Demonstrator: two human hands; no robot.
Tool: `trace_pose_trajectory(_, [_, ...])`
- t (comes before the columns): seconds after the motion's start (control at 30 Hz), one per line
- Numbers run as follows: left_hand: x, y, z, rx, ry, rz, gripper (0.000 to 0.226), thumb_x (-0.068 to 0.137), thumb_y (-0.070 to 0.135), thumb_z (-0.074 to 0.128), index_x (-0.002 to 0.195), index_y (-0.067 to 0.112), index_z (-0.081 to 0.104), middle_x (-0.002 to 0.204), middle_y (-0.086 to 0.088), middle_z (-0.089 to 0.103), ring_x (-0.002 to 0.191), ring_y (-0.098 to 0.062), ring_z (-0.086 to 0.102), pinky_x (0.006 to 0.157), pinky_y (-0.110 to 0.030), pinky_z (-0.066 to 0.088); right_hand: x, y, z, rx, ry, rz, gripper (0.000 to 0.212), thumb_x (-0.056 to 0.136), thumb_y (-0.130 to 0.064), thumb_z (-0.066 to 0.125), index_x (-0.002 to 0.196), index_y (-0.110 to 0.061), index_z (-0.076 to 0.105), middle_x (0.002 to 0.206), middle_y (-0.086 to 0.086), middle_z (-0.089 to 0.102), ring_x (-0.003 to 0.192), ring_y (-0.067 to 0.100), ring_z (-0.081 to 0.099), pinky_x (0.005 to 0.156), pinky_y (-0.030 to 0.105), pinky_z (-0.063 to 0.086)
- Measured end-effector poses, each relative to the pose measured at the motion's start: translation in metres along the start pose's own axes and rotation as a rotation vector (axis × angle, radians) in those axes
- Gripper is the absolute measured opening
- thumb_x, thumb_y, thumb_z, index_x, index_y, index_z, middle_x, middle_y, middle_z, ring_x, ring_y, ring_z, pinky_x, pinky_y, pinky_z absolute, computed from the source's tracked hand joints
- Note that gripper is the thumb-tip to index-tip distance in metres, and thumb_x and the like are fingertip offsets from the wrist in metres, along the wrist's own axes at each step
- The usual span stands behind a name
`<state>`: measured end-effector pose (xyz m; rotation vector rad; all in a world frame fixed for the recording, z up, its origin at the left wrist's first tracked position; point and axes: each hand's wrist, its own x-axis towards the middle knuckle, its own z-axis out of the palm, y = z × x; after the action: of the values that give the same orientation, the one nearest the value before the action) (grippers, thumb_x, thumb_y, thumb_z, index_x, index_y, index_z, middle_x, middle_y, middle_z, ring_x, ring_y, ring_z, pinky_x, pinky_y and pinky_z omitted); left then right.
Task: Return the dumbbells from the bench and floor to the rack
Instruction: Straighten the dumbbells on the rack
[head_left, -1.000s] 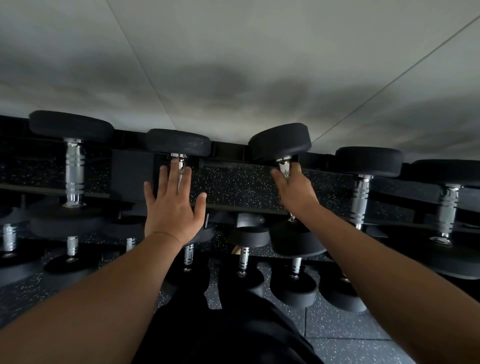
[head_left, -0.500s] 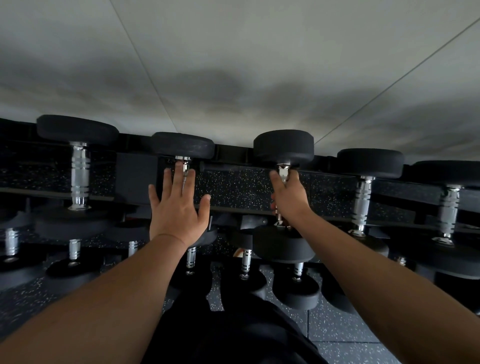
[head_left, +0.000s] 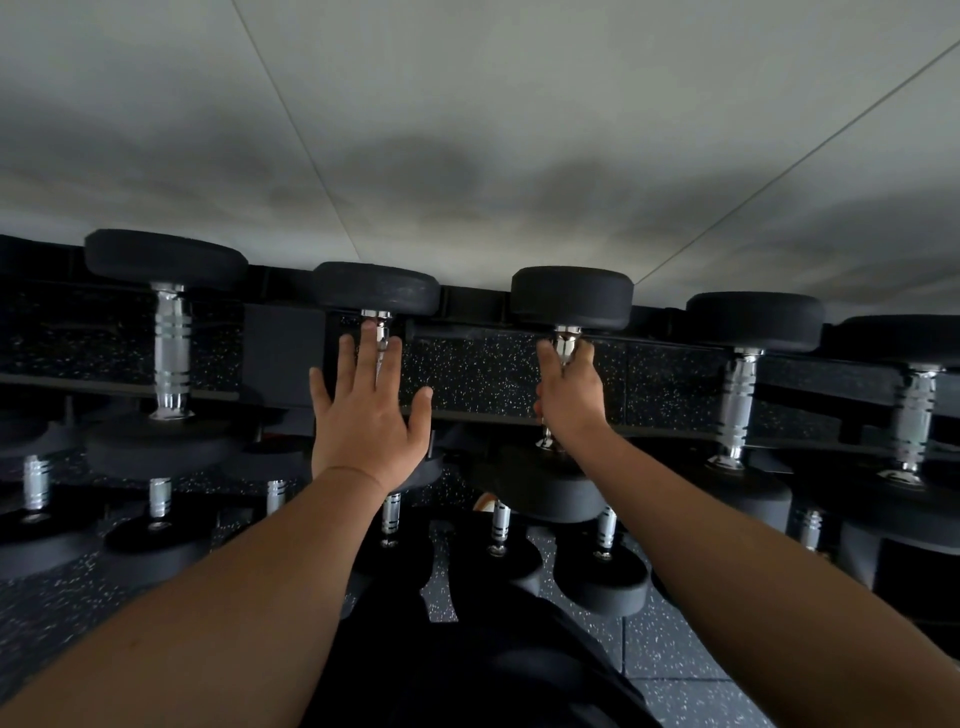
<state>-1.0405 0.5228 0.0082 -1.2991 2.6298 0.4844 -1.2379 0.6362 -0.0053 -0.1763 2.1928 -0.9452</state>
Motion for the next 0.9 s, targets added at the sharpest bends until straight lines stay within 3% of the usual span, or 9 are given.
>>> trace_pose_trajectory(0.13, [-0.001, 0.0, 0.0, 0.006, -0.005, -0.001, 0.073, 0.096, 0.058, 0.014, 0.158, 0.02, 0.016, 0.168, -0.004, -0.002, 0.154, -0.028, -0.001, 0.121, -0.059, 0.004, -0.002, -0.002, 0.001, -0.028, 0.007, 0.008, 0.034, 0.101, -0.05, 0.046, 0.118, -0.022, 0.037, 0.083, 0.006, 0.064, 0.065, 0.022, 0.063, 0.067, 0.049, 0.061])
trace_pose_trajectory(0.33, [-0.001, 0.001, 0.0, 0.01, -0.004, -0.003, 0.071, 0.097, 0.058, 0.016, 0.157, 0.02, 0.018, 0.168, -0.005, -0.002, 0.154, -0.028, 0.0, 0.121, -0.059, 0.006, -0.006, -0.006, -0.002, -0.056, -0.017, 0.03, 0.04, 0.101, -0.053, 0.046, 0.12, -0.019, 0.037, 0.086, 0.008, 0.063, 0.067, 0.023, 0.063, 0.067, 0.052, 0.061])
trace_pose_trajectory(0.53, [-0.002, 0.002, -0.001, 0.017, -0.001, -0.005, 0.069, 0.099, 0.056, 0.021, 0.157, 0.019, 0.019, 0.168, -0.004, -0.004, 0.154, -0.026, -0.002, 0.121, -0.057, 0.005, -0.007, -0.007, -0.005, -0.076, -0.066, 0.042, 0.029, 0.104, -0.048, 0.04, 0.113, -0.023, 0.032, 0.086, 0.004, 0.062, 0.072, 0.022, 0.065, 0.074, 0.054, 0.061])
trace_pose_trajectory(0.63, [-0.003, 0.002, -0.001, 0.012, 0.006, -0.01, 0.068, 0.1, 0.055, 0.023, 0.157, 0.019, 0.021, 0.168, -0.004, -0.004, 0.154, -0.026, -0.002, 0.122, -0.056, 0.005, -0.01, -0.006, -0.006, -0.114, -0.076, 0.035, 0.03, 0.105, -0.047, 0.036, 0.118, -0.021, 0.031, 0.088, 0.004, 0.061, 0.08, 0.028, 0.069, 0.074, 0.051, 0.06])
trace_pose_trajectory(0.77, [-0.003, 0.001, -0.002, 0.008, 0.011, -0.009, 0.067, 0.1, 0.055, 0.022, 0.155, 0.018, 0.025, 0.168, -0.003, -0.005, 0.154, -0.024, -0.003, 0.122, -0.055, 0.005, -0.012, -0.007, -0.009, -0.184, -0.096, 0.03, 0.04, 0.107, -0.038, 0.035, 0.133, -0.008, 0.032, 0.1, 0.015, 0.065, 0.085, 0.031, 0.067, 0.063, 0.036, 0.049])
trace_pose_trajectory(0.9, [-0.002, 0.002, -0.001, 0.003, 0.016, -0.001, 0.066, 0.099, 0.055, 0.022, 0.154, 0.018, 0.027, 0.168, -0.002, -0.005, 0.154, -0.024, -0.003, 0.122, -0.054, 0.007, -0.015, -0.006, -0.014, -0.258, -0.058, -0.052, 0.042, 0.107, -0.036, 0.036, 0.136, -0.005, 0.039, 0.119, 0.019, 0.059, 0.105, 0.034, 0.061, 0.078, 0.034, 0.041])
